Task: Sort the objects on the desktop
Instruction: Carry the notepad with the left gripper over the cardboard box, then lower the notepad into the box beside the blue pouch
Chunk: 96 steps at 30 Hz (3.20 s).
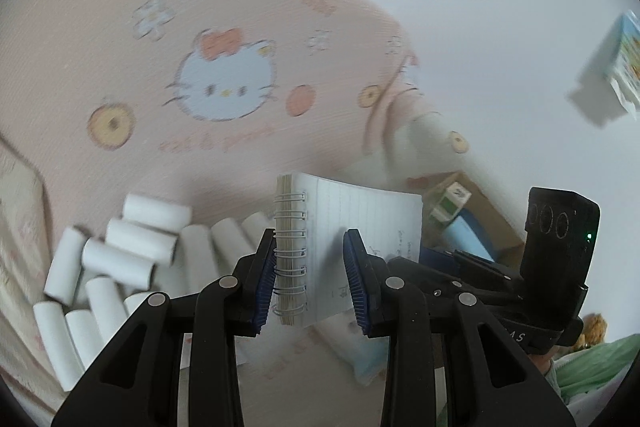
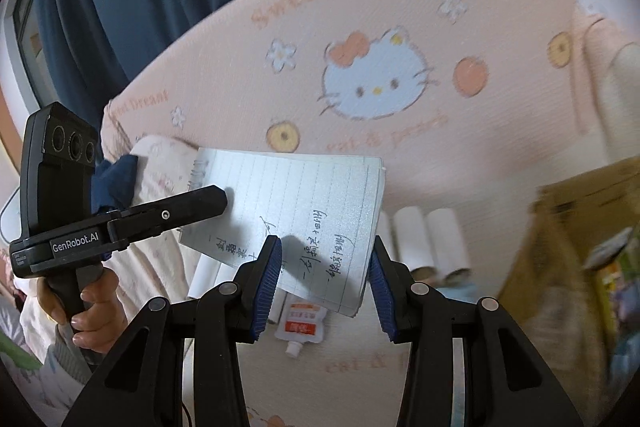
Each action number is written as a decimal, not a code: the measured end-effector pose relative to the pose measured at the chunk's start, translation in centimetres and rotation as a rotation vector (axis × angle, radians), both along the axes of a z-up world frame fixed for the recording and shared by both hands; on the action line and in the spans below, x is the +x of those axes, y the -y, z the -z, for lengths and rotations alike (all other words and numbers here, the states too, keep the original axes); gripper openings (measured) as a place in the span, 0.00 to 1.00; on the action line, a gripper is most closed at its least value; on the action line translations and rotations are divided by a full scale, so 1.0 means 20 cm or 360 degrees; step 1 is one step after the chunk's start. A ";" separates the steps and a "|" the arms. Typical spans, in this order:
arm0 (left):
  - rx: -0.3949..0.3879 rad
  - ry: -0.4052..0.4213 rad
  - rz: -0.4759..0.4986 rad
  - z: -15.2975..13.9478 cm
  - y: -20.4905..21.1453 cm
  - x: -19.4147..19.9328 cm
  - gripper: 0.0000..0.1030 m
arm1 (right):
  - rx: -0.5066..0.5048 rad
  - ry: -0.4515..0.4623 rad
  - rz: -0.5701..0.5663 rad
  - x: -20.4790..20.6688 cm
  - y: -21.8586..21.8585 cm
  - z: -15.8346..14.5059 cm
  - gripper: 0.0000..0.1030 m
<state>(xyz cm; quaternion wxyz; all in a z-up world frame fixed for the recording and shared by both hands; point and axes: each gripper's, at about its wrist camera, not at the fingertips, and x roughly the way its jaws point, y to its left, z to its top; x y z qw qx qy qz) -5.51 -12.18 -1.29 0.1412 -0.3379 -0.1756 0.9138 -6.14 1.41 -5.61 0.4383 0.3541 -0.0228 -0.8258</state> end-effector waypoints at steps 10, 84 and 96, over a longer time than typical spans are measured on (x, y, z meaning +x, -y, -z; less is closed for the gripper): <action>0.0000 -0.0077 0.0230 -0.15 -0.38 -0.15 0.35 | -0.0017 -0.0067 0.0252 -0.04 -0.41 -0.13 0.40; -0.0289 0.0449 0.1162 0.31 -1.89 -1.02 0.05 | 0.0793 0.0441 0.1358 -0.59 -1.50 0.00 0.40; -0.0336 0.0401 0.1134 0.23 -1.81 -0.89 0.52 | 0.0828 0.0362 0.1153 -0.55 -1.43 -0.09 0.61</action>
